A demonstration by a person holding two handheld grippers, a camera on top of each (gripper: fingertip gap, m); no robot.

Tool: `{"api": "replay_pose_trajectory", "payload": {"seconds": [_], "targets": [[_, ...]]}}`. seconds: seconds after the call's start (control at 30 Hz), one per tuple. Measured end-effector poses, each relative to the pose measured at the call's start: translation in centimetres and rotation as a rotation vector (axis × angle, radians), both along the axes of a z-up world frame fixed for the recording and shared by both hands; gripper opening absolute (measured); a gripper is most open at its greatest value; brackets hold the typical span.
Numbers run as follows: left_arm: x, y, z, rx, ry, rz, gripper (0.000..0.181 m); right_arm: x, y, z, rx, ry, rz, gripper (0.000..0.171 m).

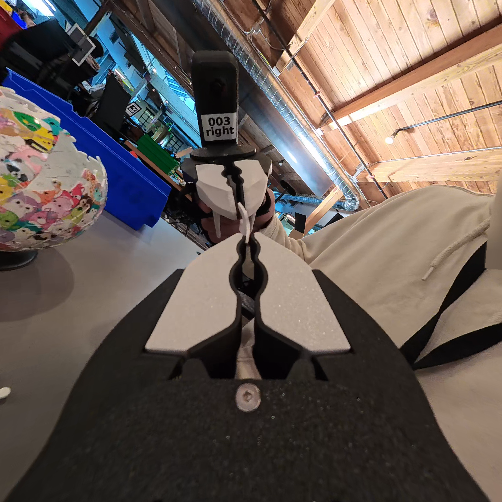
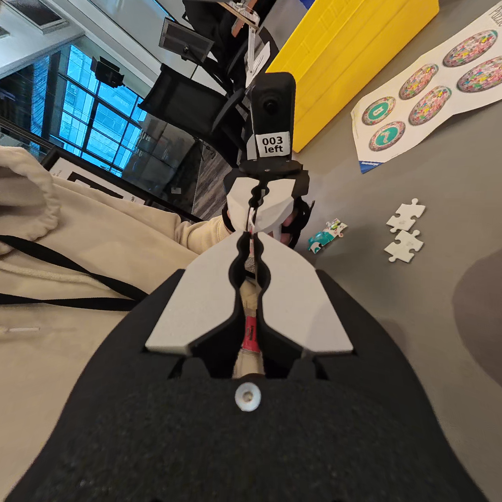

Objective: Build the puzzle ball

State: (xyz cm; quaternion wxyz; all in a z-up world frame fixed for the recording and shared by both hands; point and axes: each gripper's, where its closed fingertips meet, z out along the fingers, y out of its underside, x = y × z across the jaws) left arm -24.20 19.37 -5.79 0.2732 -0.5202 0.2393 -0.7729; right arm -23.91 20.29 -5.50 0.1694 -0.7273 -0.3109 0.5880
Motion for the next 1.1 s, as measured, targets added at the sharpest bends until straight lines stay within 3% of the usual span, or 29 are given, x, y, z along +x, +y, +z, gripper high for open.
{"api": "replay_pose_trajectory", "payload": {"seconds": [0.17,0.3,0.5,0.83,1.1], "targets": [[0.1,0.7,-0.8,0.016,0.057,0.059,0.006,0.6,1.0,0.1,0.021,-0.050,-0.022,0.002],[-1.1,3.0,-2.4,0.083,0.208,0.230,0.000,5.4,7.4,-0.1,0.150,-0.355,-0.192,0.002],[-1.9,3.7,-3.6,0.125,0.331,0.312,0.000,7.5,10.4,-2.3,0.054,-0.582,-0.111,0.002],[-2.0,3.1,-3.7,0.166,0.367,0.289,0.000,6.3,10.1,-4.0,-0.091,-0.521,-0.047,0.002],[-2.0,3.0,-3.5,0.161,0.353,0.277,0.000,6.6,10.5,-4.4,-0.069,-0.548,-0.040,0.002]]}}
